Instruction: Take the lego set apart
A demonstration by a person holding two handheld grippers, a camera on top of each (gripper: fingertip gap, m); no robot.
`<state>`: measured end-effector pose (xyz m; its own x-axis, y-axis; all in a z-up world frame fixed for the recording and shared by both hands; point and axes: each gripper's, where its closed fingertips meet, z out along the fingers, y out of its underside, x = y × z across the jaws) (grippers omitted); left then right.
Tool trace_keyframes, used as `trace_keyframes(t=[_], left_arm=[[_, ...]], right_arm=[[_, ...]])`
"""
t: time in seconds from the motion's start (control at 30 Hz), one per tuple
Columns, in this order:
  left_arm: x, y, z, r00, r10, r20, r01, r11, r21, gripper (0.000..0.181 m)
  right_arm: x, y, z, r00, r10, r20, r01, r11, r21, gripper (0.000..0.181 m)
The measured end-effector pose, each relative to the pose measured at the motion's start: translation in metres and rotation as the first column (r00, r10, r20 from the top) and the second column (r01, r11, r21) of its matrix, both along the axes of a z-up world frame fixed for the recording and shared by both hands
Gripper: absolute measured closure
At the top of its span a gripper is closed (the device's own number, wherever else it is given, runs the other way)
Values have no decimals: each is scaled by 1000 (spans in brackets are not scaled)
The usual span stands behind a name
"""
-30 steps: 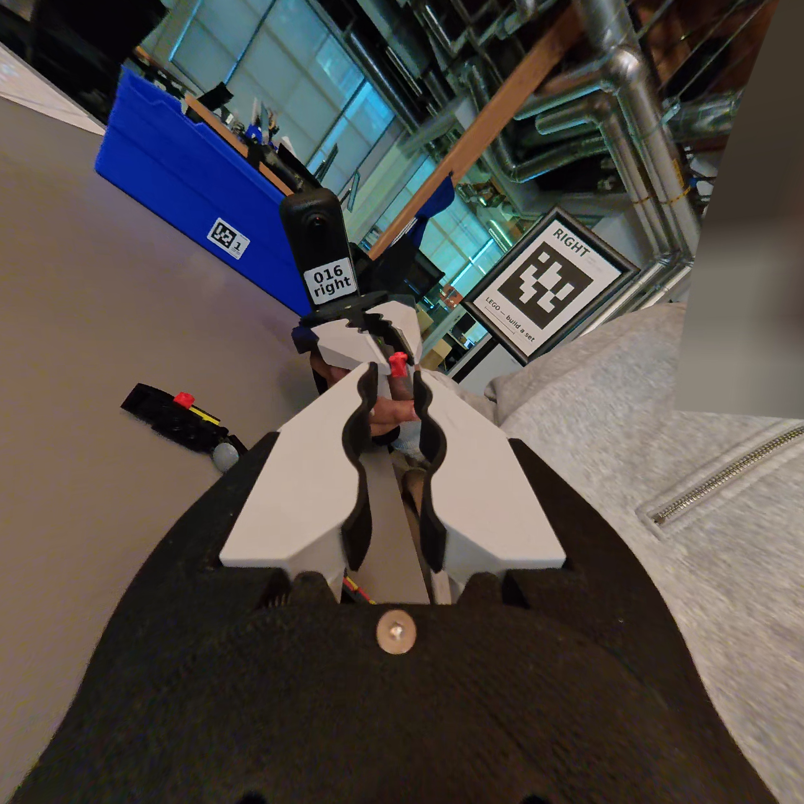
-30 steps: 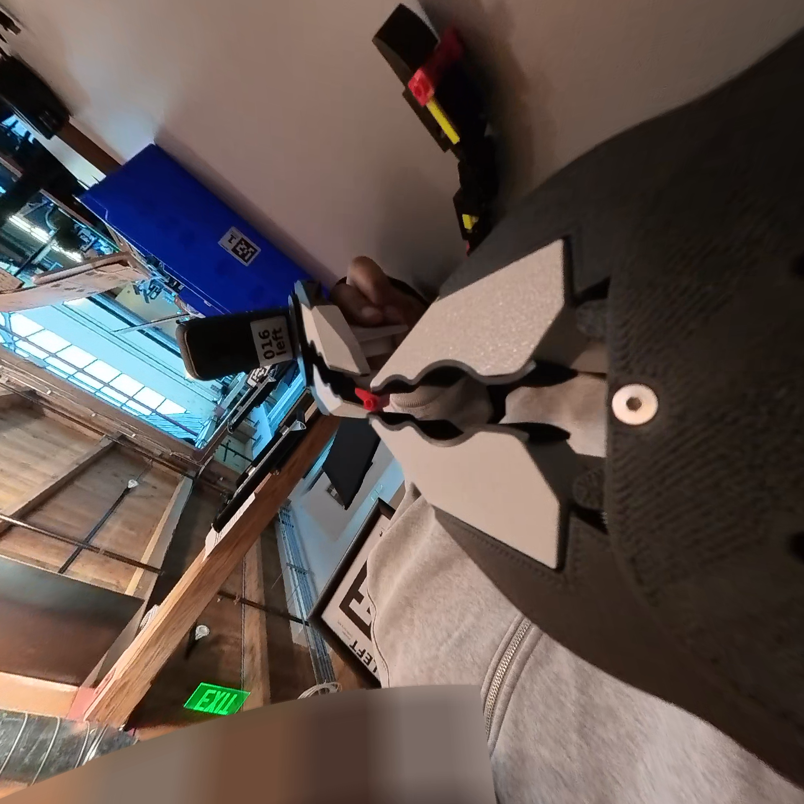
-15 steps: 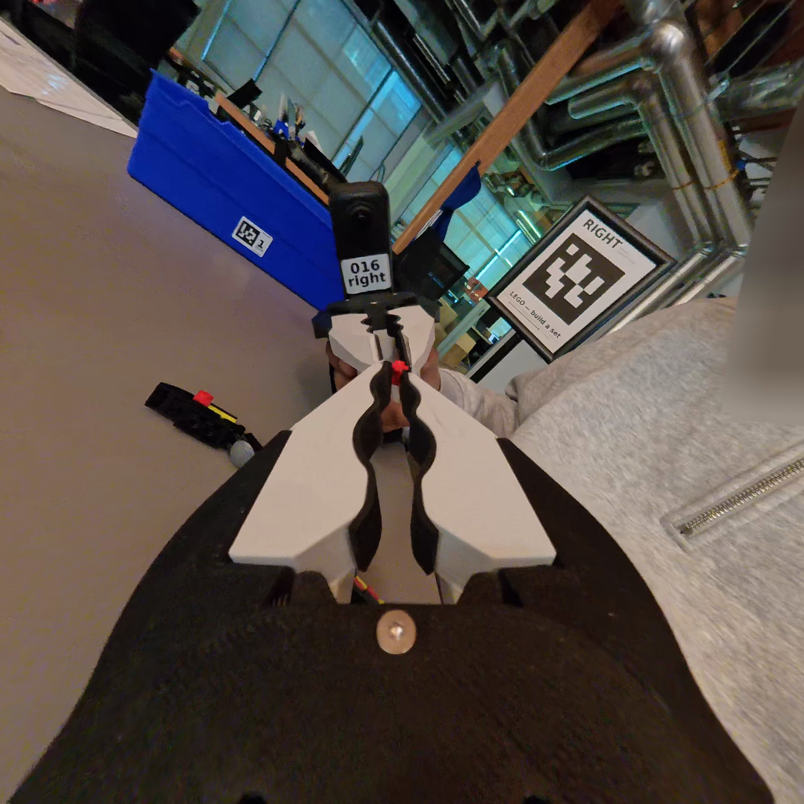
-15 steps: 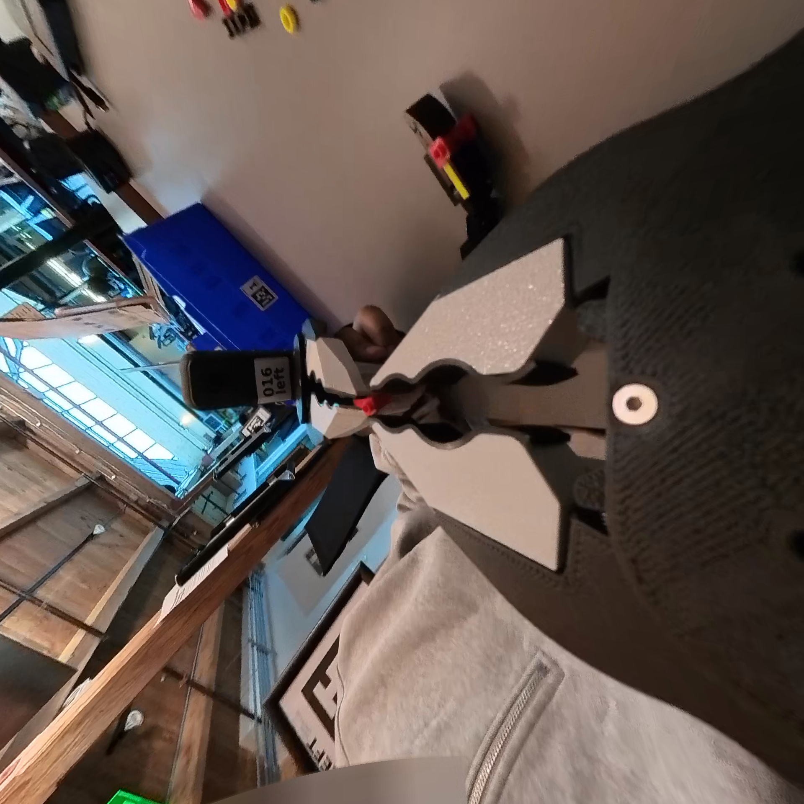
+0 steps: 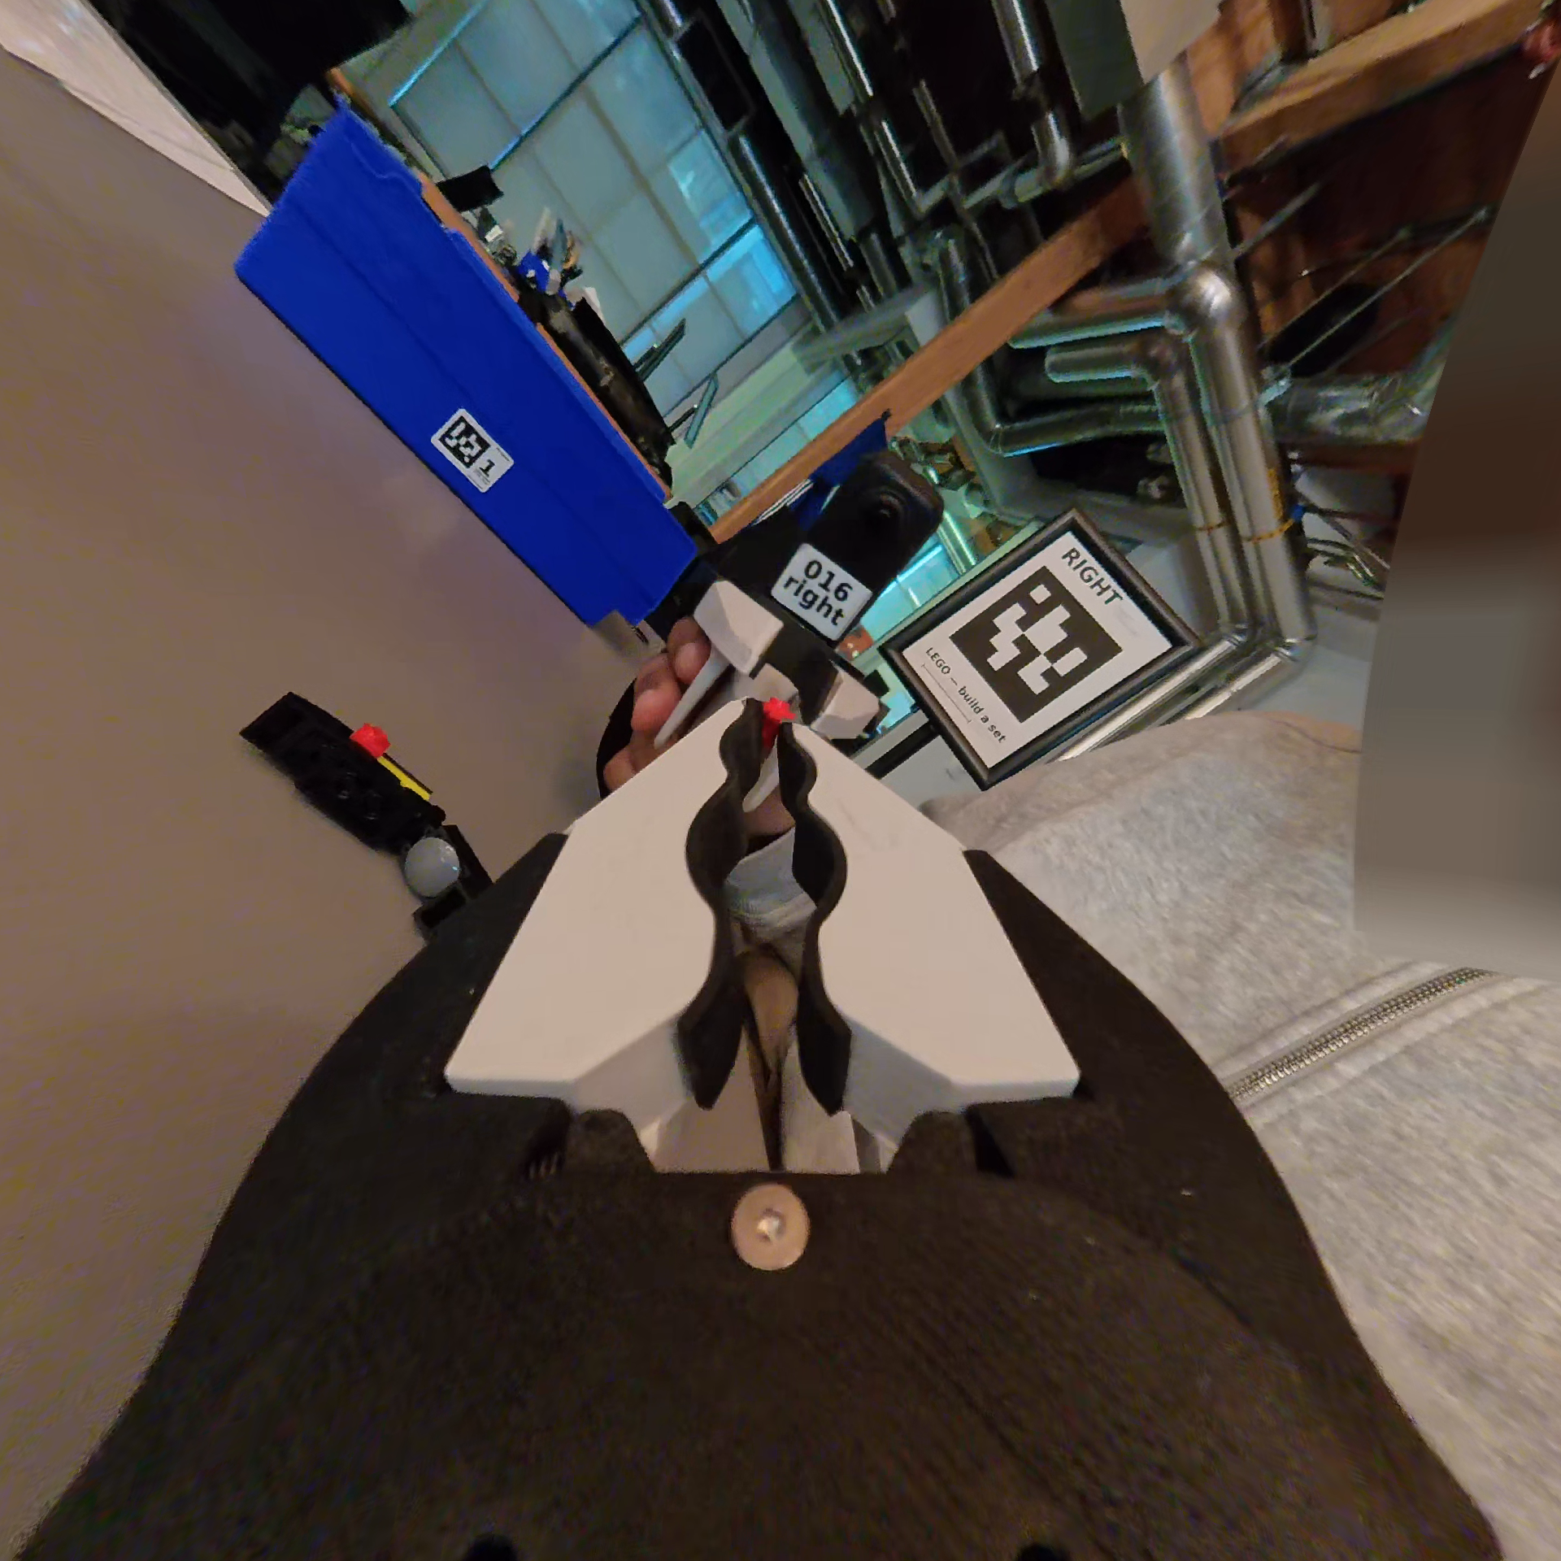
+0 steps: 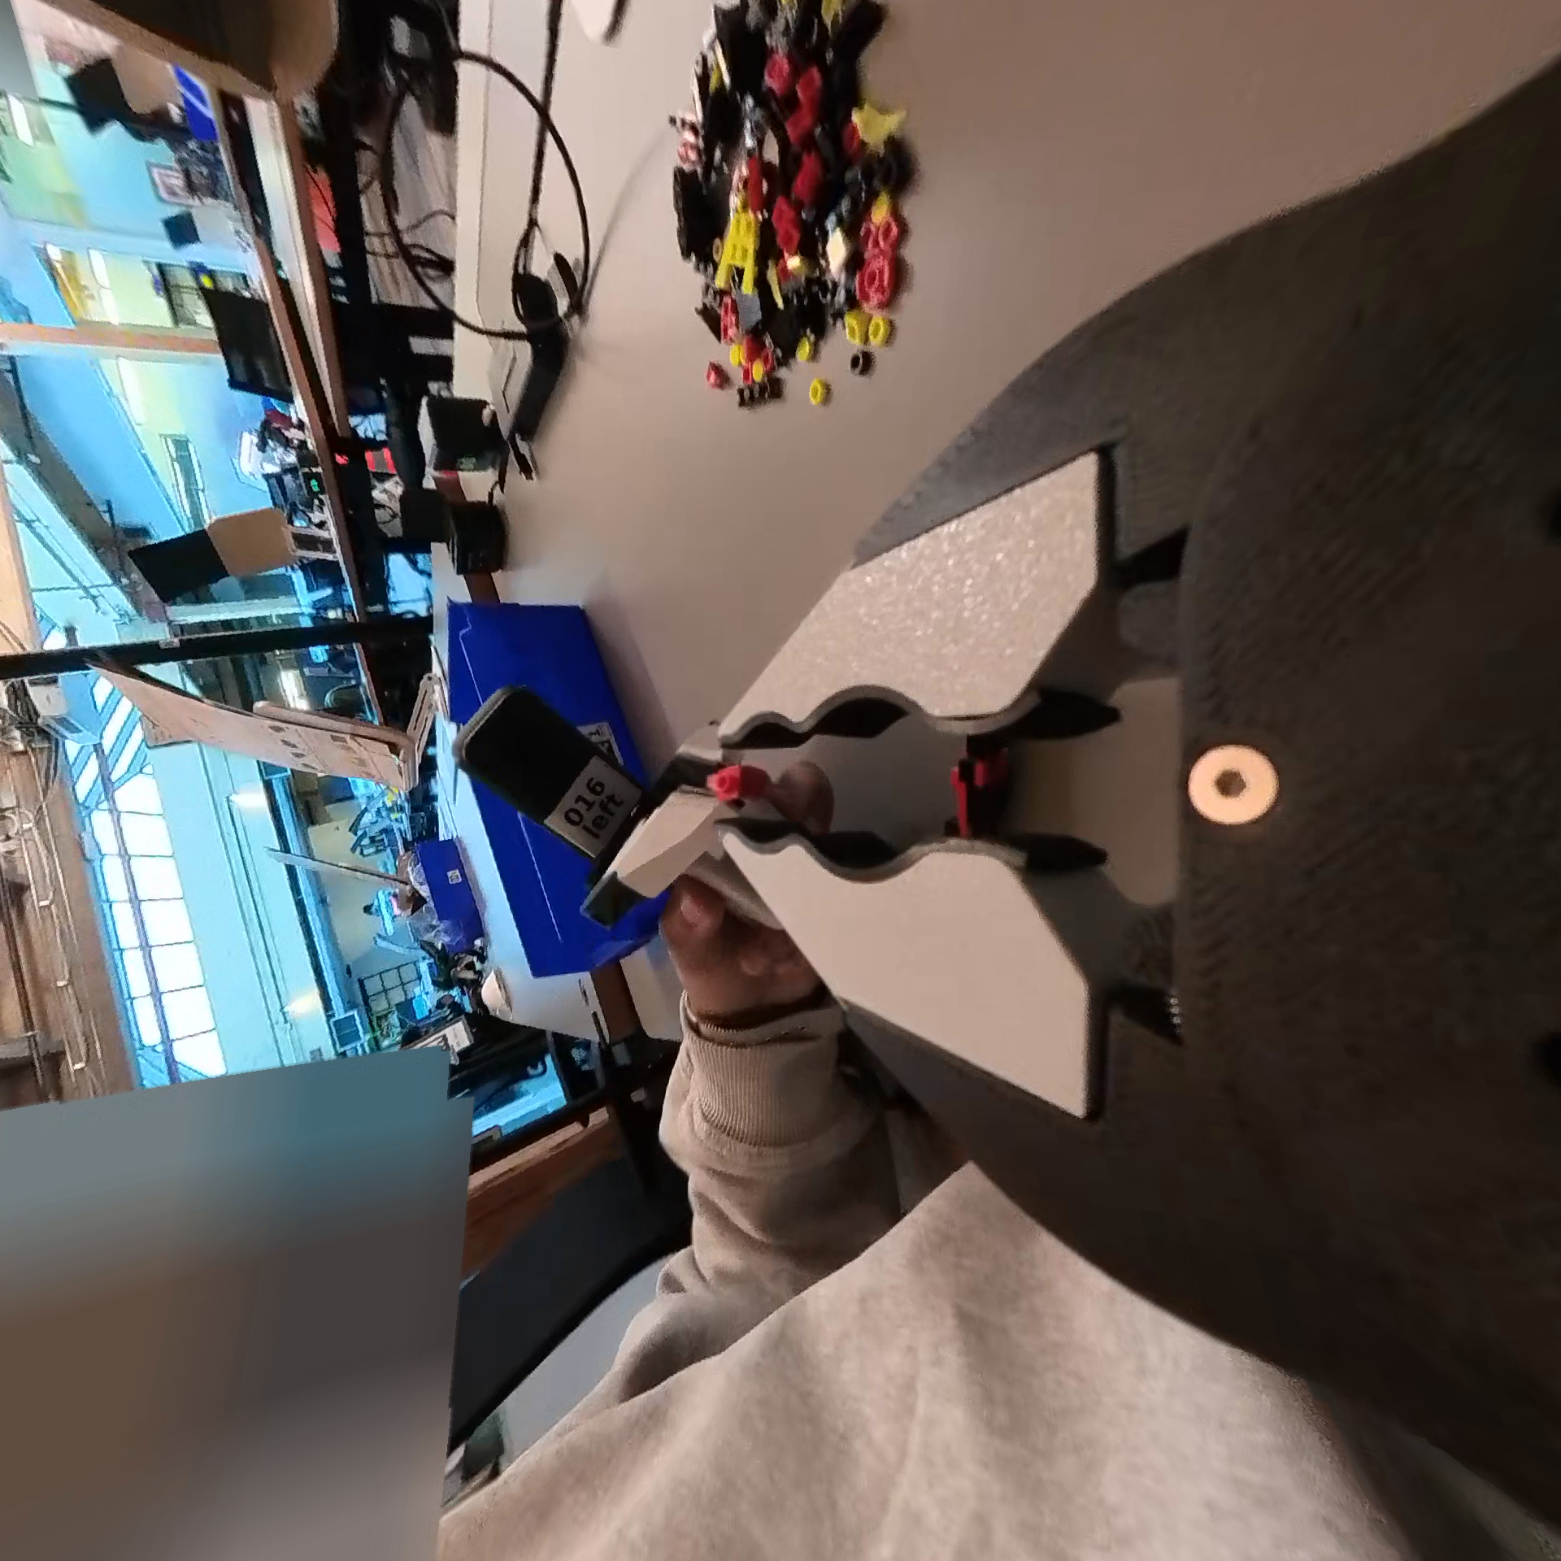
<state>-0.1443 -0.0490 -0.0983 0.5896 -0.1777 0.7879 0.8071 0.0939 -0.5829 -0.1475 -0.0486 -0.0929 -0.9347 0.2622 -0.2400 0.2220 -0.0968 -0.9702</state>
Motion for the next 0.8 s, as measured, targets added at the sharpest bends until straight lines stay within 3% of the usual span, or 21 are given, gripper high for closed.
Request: trace_keyframes(t=[0.13, 0.3, 0.53, 0.67, 0.8], left_arm=[[3, 3, 0, 1000, -5, -9, 5, 1000, -8, 179], [5, 5, -1, 1000, -12, 0, 12, 1000, -11, 181], [4, 5, -2, 1000, -11, 7, 11, 1000, -8, 181], [5, 5, -3, 999, -27, 24, 27, 1000, -9, 181], [8, 7, -9, 997, -58, 59, 60, 998, -22, 181]], right_arm=[[1, -2, -2, 997, 43, 71, -41, 999, -32, 168], [3, -3, -1, 998, 44, 46, -43, 999, -16, 176], [4, -2, -3, 999, 38, 5, -38, 999, 22, 169], [8, -6, -10, 992, 26, -122, -11, 992, 129, 164], [8, -8, -16, 950, -11, -312, 91, 965, 244, 169]])
